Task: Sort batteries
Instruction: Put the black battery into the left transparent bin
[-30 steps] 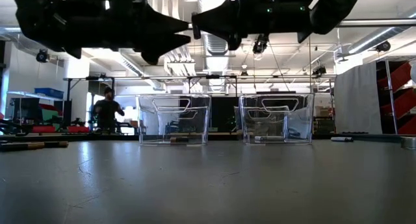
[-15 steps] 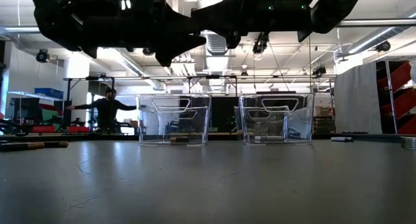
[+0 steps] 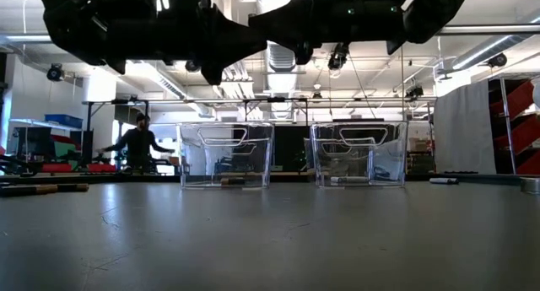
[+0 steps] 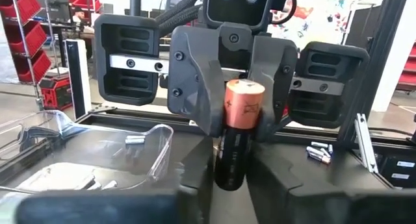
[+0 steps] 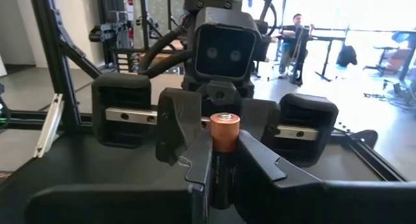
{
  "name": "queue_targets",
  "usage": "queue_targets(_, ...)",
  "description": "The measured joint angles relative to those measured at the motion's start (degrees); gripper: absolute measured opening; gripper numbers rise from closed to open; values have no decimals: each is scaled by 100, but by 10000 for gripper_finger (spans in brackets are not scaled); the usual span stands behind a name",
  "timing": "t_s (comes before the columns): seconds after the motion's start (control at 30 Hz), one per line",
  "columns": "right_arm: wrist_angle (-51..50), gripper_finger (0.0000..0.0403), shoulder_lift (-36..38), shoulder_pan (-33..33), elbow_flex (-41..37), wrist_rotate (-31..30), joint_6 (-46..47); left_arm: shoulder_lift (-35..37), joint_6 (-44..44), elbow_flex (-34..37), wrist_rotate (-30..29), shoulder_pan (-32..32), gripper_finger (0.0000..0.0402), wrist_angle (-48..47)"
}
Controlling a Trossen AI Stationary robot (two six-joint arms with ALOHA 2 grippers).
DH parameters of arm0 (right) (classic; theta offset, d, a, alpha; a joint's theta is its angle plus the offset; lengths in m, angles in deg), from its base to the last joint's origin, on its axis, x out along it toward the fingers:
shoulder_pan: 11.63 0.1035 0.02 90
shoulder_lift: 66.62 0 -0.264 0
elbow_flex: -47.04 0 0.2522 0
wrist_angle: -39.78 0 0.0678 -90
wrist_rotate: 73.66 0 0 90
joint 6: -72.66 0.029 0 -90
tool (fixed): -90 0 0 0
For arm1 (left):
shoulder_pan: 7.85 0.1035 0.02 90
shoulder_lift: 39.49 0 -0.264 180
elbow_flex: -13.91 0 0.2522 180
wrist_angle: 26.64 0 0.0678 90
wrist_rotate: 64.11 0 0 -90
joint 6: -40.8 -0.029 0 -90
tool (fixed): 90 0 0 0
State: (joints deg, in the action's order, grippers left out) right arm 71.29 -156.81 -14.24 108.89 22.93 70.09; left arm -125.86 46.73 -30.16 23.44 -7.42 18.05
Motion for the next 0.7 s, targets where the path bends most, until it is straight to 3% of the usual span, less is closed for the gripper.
queue_targets(0.13,-86,43,1,0,6,-67,44,-4,-18,0,-12,0,32,-26)
queue_targets(0.23,-151,53,2,0,7,-69,79,-7,54,0,-12,0,32,-54)
queue_targets(0.5,-515,127,289,-2,7,-254,-49,177,393,0,-10,69,32,-565)
queue_targets(0.6,-1203,153,753,-2,7,-518,-368,508,476,-86,-129,227,32,-1387)
queue_targets(0.7,-2141,173,1326,-2,7,-741,-474,858,492,-468,-305,578,32,-3092)
